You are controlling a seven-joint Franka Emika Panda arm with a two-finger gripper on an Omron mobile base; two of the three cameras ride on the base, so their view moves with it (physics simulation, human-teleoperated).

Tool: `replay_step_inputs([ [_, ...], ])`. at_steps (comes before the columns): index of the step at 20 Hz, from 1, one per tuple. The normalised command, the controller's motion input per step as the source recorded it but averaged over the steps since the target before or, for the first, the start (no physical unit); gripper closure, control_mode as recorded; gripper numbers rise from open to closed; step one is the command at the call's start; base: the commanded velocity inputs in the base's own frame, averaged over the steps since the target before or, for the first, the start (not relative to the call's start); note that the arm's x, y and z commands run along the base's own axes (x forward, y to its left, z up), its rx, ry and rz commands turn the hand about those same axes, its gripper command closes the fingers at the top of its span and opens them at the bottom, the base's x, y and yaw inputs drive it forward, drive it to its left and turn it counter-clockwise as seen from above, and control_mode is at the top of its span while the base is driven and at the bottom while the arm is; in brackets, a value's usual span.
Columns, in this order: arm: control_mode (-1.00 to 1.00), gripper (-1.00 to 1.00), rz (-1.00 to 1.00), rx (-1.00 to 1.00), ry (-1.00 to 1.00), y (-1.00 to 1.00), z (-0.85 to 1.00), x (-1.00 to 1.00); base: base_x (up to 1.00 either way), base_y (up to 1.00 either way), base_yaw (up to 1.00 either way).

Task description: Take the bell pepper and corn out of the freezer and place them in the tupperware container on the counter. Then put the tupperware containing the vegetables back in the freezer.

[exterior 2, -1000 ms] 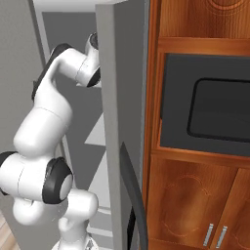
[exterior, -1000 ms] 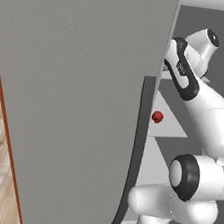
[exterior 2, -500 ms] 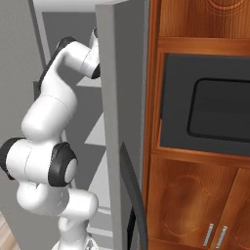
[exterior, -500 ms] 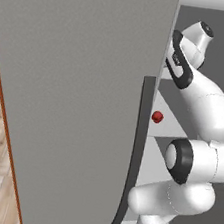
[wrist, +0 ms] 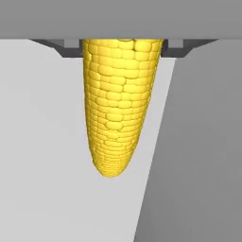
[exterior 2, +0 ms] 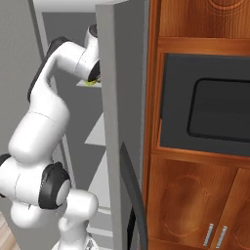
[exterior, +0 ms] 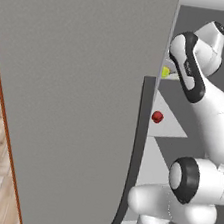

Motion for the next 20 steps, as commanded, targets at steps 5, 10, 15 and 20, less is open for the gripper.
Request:
replay_step_inputs([
  [5, -1.0, 1.0, -0.06, 0.0, 0.0, -0.08, 0.0, -1.0, 0.0, 0.0, 0.0],
  [10, -1.0, 1.0, -0.07, -0.03, 0.01, -0.01, -0.11, -1.0, 0.0, 0.0, 0.0],
  [15, -1.0, 1.0, -0.08, -0.14, -0.03, 0.0, -0.31, -1.0, 0.0, 0.0, 0.0],
  [20, -1.0, 1.0, -0.01, -0.13, 0.0, 0.0, -0.29, -0.78, 0.0, 0.0, 0.0],
])
